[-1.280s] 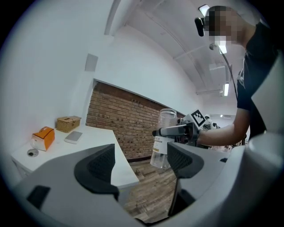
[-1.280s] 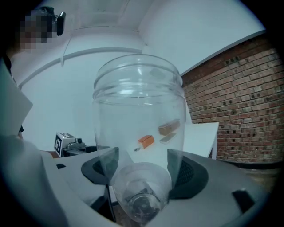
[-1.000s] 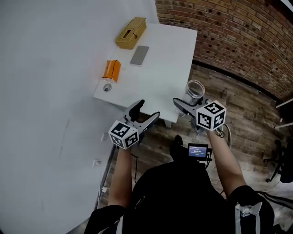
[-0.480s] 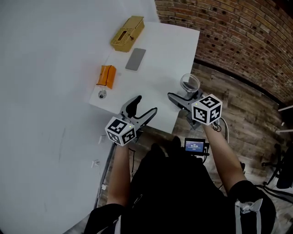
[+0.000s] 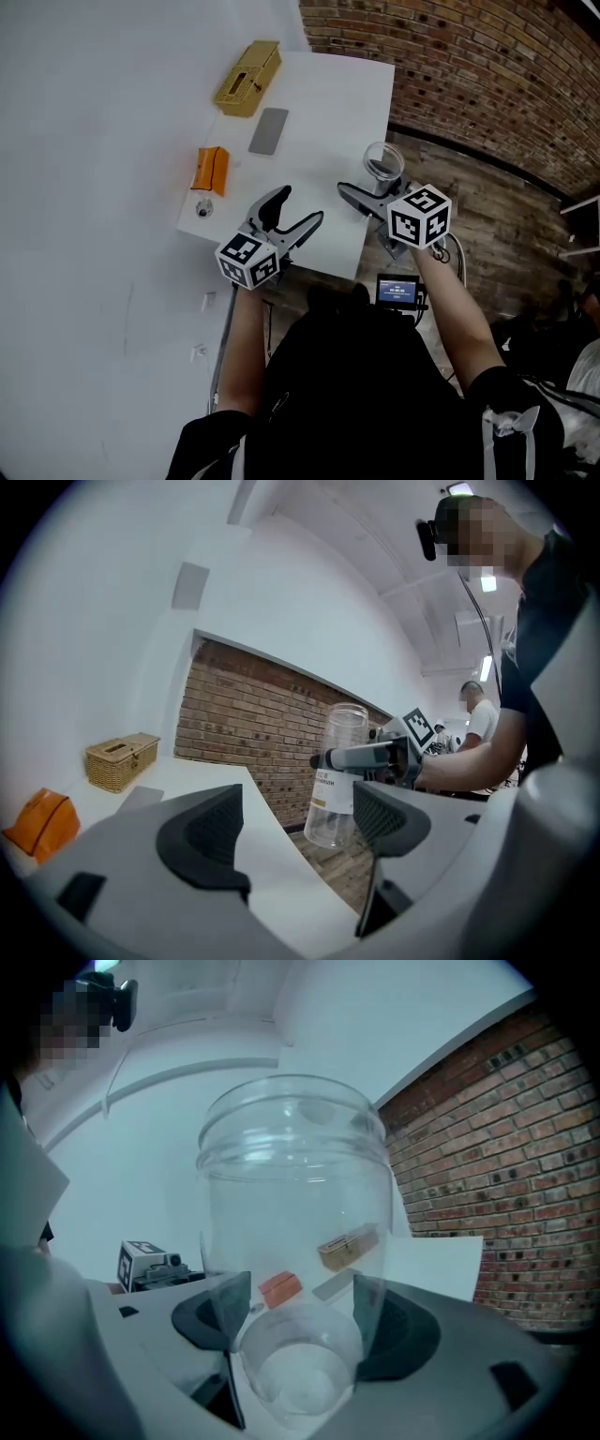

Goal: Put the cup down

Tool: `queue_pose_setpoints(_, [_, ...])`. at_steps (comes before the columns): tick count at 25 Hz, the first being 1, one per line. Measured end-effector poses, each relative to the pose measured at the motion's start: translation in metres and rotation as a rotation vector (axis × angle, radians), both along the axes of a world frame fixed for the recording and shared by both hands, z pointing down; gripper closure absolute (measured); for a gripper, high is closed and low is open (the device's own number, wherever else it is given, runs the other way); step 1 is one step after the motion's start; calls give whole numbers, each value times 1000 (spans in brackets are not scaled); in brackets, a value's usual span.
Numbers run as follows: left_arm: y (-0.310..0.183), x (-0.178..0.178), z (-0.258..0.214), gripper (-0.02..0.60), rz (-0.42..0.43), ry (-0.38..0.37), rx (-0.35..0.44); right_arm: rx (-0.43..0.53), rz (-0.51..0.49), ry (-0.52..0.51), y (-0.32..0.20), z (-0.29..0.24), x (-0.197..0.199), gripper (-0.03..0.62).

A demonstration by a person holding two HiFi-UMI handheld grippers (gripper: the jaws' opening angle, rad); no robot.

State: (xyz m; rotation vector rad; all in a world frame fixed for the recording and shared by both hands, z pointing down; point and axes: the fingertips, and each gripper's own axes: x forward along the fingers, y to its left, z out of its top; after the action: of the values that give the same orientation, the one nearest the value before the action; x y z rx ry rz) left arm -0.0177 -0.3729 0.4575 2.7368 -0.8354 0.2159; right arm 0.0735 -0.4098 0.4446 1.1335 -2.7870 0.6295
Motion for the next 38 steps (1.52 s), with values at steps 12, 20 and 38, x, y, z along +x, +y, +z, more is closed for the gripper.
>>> queue_pose_setpoints(12, [-5, -11, -3, 209, 12, 5, 7, 24, -7, 3, -2, -11, -15, 252])
queue_pose_setpoints(20, [-8, -16, -2, 209, 9, 4, 8, 25, -18, 3, -7, -9, -22, 253])
queue_pose_setpoints(38, [-12, -38, 7, 209, -72, 6, -32, -55, -15, 59, -67, 38, -12, 253])
